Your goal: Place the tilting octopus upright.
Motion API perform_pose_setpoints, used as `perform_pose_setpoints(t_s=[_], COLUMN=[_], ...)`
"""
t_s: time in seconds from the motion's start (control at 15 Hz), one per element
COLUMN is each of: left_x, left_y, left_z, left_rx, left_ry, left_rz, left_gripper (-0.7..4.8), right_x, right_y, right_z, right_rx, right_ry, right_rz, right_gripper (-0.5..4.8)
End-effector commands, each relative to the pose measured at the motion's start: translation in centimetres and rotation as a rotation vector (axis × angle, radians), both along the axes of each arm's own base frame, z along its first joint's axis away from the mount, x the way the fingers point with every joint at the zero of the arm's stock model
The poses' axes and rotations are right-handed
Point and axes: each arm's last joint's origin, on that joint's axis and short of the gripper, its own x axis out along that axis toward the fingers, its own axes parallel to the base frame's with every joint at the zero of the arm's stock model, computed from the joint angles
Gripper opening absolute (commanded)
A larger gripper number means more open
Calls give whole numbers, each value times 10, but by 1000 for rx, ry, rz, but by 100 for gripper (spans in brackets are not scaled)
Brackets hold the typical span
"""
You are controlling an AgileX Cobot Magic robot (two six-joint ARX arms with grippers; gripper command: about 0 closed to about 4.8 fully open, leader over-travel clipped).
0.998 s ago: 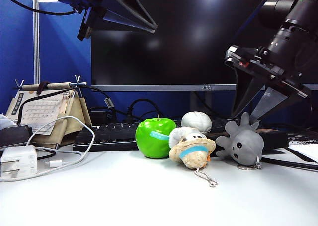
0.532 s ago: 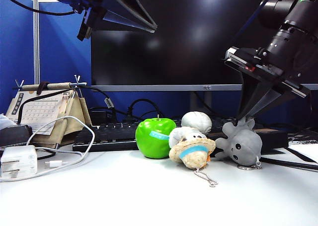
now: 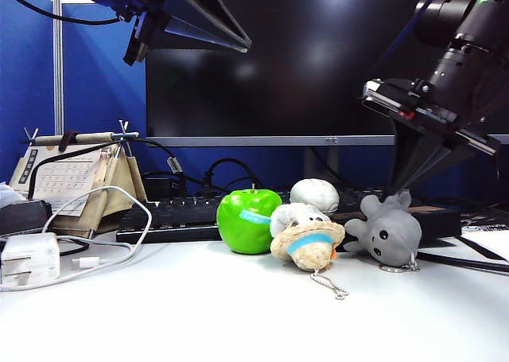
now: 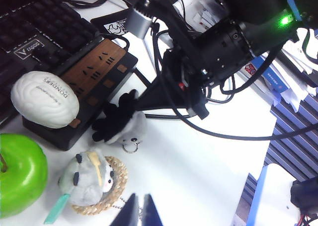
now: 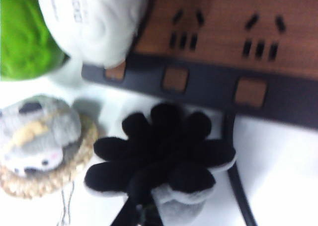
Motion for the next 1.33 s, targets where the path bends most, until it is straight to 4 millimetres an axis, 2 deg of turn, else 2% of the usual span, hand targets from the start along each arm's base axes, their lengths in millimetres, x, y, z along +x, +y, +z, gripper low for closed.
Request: perform_pose_setpoints(t_s=[0.07,0.2,0.27,0.4,0.6,0.8,1.0,1.2,1.33], left_x=[0,0,0,0,0,0,0,0,0], left_y=[0,0,0,0,0,0,0,0,0], left_z=[3,3,3,3,3,3,3,3,3], left_rx=[-9,-6,-6,-7,-7,-7,-7,-8,-8], left_ry=[-24,-30,-30,-29,-29,-29,-29,-28,-27], left_rz=[-4,-7,-7,-7,-7,-7,-7,-10,-10], left_gripper=[26,26,26,26,26,26,26,26,26], right_x=[-12,-23,-36,-60,-94,-129,-130,-120,-106], right_y=[-4,-7,-11,-17,-26,-35,-36,-34,-30], right_z=[11,30,49,67,82,81,77,66,55], right_rx=[-58,-45,-42,-40,-66,-144,-178,-202,-216], right_ry=[6,-56,-103,-102,-35,186,245,333,372], right_rz=[11,9,-14,-36,-38,-36,-39,-33,-20], right_gripper=[-7,-7,-7,-7,-7,-7,-7,-7,-7])
